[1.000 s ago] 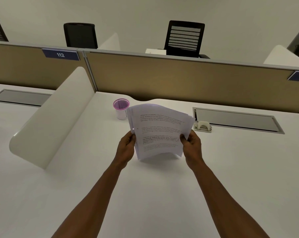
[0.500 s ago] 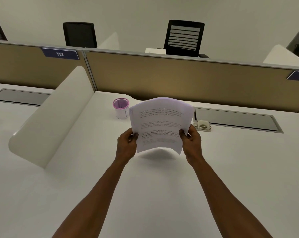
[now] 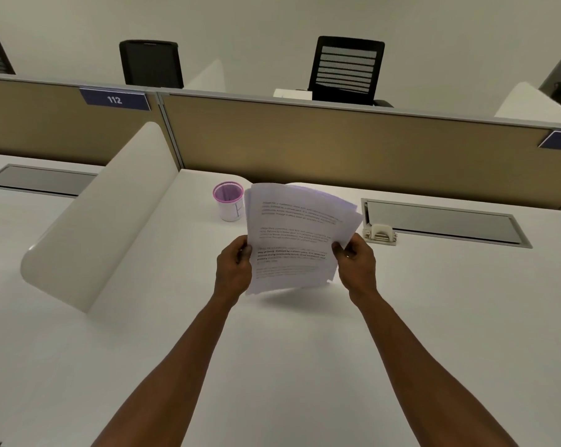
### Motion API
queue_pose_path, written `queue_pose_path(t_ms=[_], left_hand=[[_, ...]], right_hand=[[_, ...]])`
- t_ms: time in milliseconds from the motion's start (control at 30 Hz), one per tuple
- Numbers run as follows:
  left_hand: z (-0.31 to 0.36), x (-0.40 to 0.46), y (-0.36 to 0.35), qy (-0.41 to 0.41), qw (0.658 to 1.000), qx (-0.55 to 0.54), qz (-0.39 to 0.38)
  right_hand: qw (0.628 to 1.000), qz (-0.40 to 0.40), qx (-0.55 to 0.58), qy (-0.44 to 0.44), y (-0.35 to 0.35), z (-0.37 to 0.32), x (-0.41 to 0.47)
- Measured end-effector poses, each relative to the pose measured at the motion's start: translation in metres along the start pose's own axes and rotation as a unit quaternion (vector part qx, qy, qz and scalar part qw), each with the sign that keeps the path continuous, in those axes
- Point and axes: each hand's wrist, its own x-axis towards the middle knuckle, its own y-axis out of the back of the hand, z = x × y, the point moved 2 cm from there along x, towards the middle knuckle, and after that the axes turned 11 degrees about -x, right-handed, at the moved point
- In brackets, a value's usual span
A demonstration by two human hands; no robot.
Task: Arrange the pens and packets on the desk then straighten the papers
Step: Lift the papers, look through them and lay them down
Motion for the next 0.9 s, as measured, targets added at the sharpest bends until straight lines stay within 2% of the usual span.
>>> queue_pose_path(t_ms=[100,300,500,900], left_hand=[[-0.006,-0.003,0.0,0.001,1.0,-0.001,-0.012],[-0.002,-0.003,-0.001,0.0,1.0,-0.025,0.003],[-0.002,-0.003,-0.004,0.033,0.999,-0.026,-0.013],[-0.003,-0.006,-0.005,0.018,1.0,-0.003,0.011]], right_hand=[[1.0,-0.011,-0.013,-0.009,-0.003,0.005,-0.004],[1.0,0.0,0.03,-0.007,0.0,-0.001,-0.004],[1.0,-0.021,0.019,-0.011,-0.001,-0.001,-0.007],[0.999,-0.021,0.018,-0.024,-0.001,0.011,-0.008]])
